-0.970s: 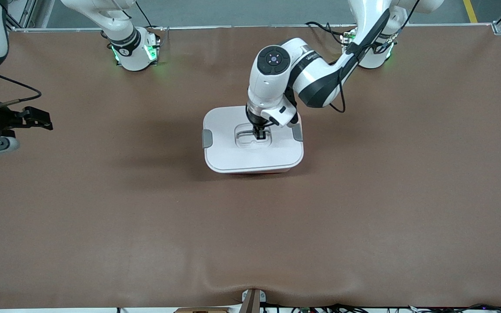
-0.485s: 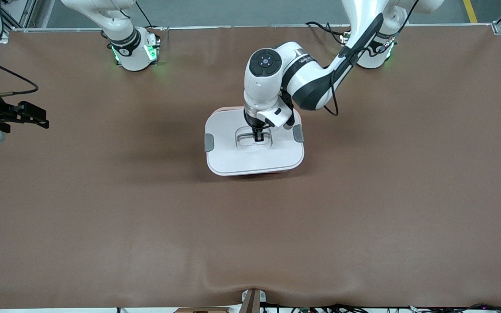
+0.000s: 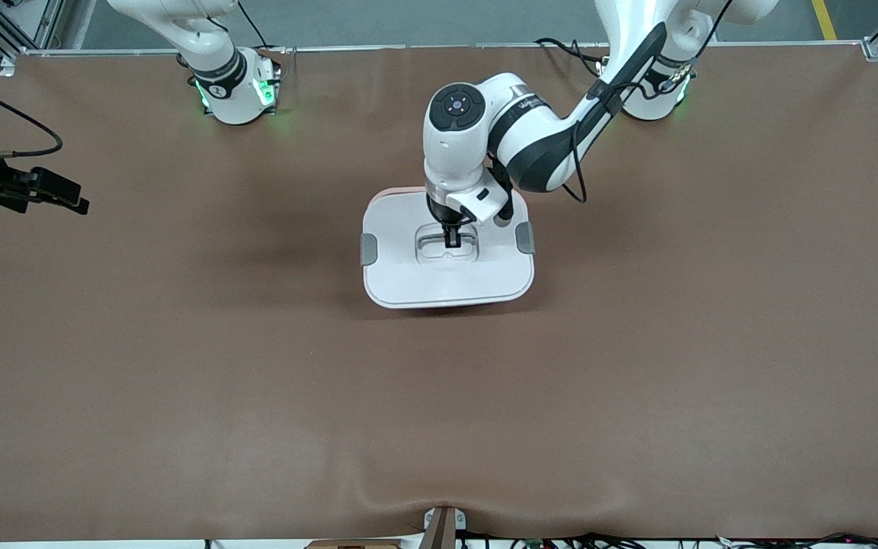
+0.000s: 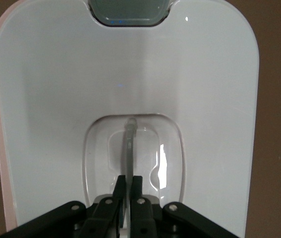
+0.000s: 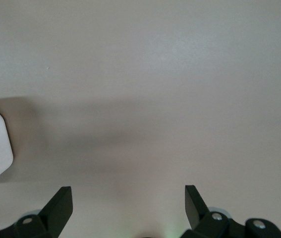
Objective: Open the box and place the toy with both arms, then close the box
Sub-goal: 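Lower the white lid onto the tub with the left gripper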
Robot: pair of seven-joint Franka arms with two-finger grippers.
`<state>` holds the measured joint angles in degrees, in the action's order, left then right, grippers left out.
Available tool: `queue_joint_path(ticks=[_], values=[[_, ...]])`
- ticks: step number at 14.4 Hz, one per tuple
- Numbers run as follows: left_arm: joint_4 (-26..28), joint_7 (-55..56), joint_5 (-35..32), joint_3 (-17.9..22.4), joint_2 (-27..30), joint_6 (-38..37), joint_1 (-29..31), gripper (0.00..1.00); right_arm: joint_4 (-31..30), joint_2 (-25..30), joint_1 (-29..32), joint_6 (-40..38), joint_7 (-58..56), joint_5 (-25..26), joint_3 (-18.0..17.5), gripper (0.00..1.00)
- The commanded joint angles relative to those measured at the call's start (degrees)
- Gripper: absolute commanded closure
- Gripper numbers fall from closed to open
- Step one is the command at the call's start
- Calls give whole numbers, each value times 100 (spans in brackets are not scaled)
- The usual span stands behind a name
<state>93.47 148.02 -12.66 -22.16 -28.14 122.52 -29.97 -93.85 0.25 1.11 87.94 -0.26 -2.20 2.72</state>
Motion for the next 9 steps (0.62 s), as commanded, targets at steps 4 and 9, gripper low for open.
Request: queue_joint_path(ticks=[4, 9], values=[[31, 68, -166, 27, 247, -536, -176, 100, 7, 159, 100, -111, 35, -44, -79, 0], [57, 104, -193, 18, 204, -527, -185, 100, 166, 177, 100, -137, -79, 141, -79, 0]])
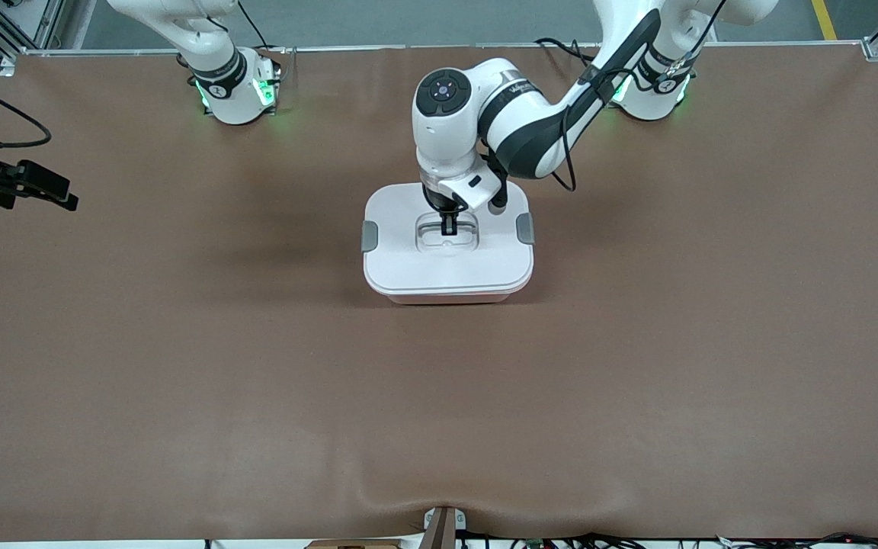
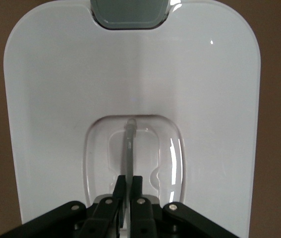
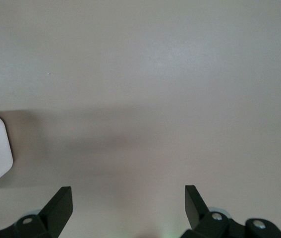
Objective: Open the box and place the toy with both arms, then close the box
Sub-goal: 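Lower the white lid onto the tub with the left gripper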
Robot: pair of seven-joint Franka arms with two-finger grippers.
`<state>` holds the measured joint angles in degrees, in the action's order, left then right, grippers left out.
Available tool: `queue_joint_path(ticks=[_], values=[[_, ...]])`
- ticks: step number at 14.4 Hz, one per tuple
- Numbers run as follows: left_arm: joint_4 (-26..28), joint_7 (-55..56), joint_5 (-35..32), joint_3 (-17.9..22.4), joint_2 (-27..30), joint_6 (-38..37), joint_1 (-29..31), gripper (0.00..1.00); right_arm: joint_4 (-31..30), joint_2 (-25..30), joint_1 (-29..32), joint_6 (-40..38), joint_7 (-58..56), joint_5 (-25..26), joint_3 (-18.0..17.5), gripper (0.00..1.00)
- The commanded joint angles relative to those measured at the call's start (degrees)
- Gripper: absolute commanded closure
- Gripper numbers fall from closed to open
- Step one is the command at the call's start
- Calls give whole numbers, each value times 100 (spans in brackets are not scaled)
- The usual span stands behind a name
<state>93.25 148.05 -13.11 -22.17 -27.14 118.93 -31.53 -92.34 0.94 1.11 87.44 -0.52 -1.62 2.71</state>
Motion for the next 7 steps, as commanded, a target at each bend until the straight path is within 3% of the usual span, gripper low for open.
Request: queue_joint_path(ticks=[1, 7], values=[[79, 109, -148, 20, 86, -142, -37, 100, 14, 117, 109, -96, -53, 66, -69, 0], [62, 75, -368, 12, -72, -1, -2, 100, 217, 65, 135, -87, -27, 13, -95, 0]])
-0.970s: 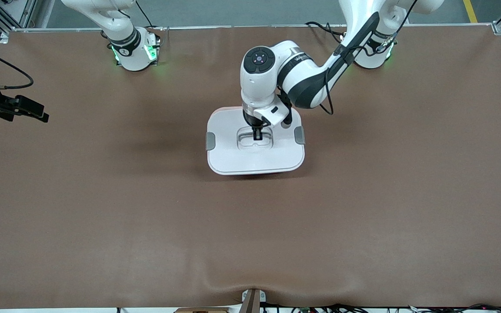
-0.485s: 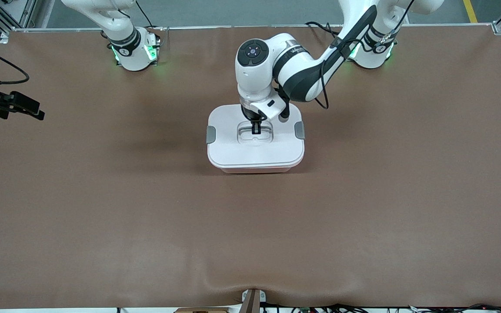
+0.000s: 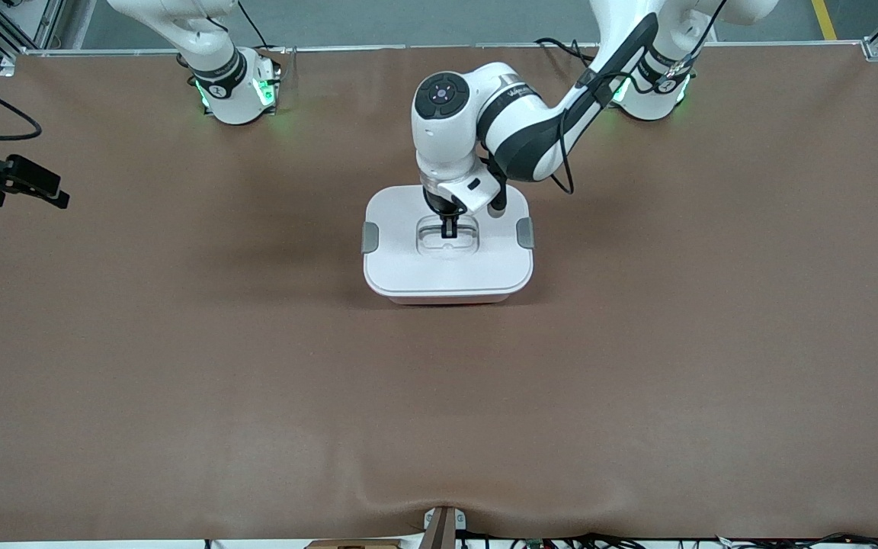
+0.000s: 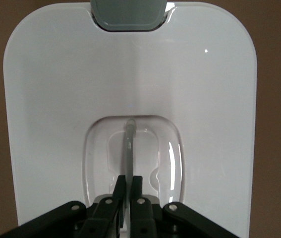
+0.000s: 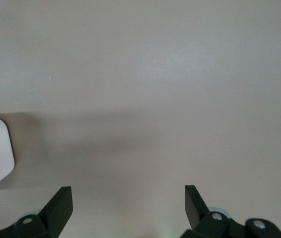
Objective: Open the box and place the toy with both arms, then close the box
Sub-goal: 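Lower the white lid onto the tub with the left gripper, then open the left gripper and lift it off the lid handle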
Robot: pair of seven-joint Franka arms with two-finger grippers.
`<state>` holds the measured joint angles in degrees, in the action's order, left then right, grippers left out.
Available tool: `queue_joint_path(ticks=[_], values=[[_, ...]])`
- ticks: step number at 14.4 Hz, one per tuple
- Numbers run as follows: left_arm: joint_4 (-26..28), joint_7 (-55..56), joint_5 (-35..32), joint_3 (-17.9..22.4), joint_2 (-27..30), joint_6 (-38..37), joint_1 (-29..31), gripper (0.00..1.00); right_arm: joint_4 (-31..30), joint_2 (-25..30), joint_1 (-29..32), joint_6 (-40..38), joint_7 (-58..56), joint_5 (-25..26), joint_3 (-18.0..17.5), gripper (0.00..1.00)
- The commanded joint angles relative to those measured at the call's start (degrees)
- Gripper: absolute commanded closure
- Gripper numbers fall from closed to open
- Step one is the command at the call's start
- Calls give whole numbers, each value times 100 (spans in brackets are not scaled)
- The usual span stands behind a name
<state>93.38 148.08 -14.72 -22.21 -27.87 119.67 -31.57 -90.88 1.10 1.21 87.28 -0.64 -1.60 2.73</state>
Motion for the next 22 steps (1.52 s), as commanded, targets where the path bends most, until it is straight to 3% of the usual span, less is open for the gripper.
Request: queue_joint_path(ticks=[1, 3, 4, 5, 6, 15, 22], values=[[31, 54, -215, 15, -8, -67, -7, 100, 62, 48, 143, -80, -6, 20, -88, 0], [14, 36, -207, 15, 0, -76, -25, 95, 71, 48, 152, -88, -6, 11, -79, 0], [5, 19, -207, 6, 9, -76, 1, 58, 71, 48, 143, -97, -32, 11, -79, 0], [-4, 19, -207, 6, 44, -84, 19, 13, 71, 48, 117, -184, -6, 2, -88, 0], [-13, 36, -207, 6, 88, -163, -25, 0, 79, 40, 82, -237, 3, 2, -106, 0], [-935, -1166, -75, 24, 518, -1446, 431, 0, 123, 40, 99, -256, 3, 11, -97, 0], [-936, -3275, 330, 6, 827, -1868, 1337, 0, 132, 22, 81, -238, -6, 11, -106, 0]])
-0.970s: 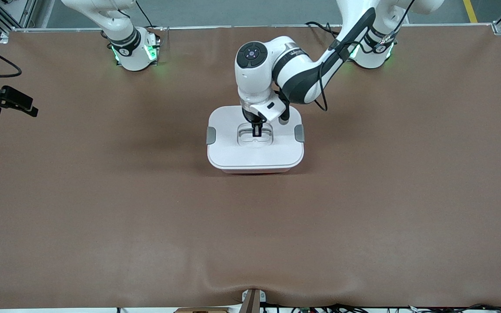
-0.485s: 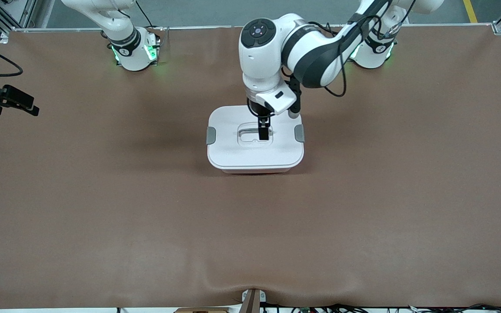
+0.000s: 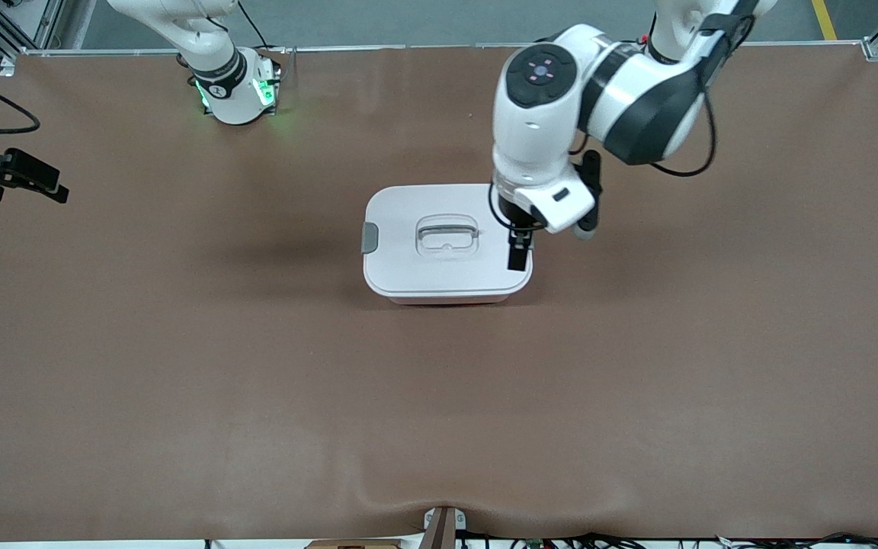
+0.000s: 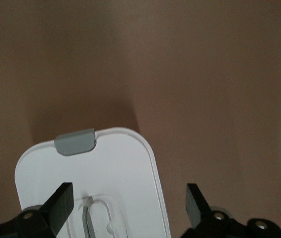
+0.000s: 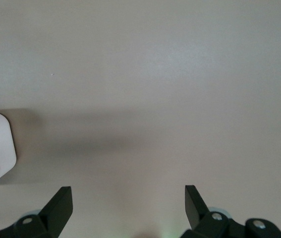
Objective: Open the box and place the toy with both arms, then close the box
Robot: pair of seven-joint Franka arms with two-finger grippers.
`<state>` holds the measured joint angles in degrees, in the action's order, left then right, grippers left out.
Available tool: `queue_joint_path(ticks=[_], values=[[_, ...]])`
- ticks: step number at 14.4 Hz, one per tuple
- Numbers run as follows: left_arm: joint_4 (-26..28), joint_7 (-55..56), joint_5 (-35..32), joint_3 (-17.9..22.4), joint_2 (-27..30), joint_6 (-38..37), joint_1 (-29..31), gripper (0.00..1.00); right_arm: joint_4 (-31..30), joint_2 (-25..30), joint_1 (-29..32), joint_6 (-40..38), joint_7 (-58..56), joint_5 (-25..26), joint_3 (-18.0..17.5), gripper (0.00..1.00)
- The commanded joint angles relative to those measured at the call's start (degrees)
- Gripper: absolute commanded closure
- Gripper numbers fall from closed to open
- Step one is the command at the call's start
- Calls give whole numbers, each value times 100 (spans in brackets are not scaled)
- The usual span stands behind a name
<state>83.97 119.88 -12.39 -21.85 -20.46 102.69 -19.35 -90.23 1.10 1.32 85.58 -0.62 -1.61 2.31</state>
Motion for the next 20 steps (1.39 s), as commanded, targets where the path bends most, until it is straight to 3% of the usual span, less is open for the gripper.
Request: queue_joint_path(ticks=[1, 12, 18, 20], values=[[5, -709, 97, -13, 95, -205, 168, 0, 76, 22, 78, -42, -8, 12, -64, 0], [5, -4242, 79, -21, 411, -627, 1671, 0, 111, -66, 166, 99, -17, 73, -37, 0], [14, -6219, 105, 225, 885, -1014, 2102, 0, 111, -66, 237, 195, -17, 30, -28, 0], [23, -6782, 106, 592, 1078, -1206, 1998, 0, 111, -66, 237, 204, -17, 56, -28, 0]])
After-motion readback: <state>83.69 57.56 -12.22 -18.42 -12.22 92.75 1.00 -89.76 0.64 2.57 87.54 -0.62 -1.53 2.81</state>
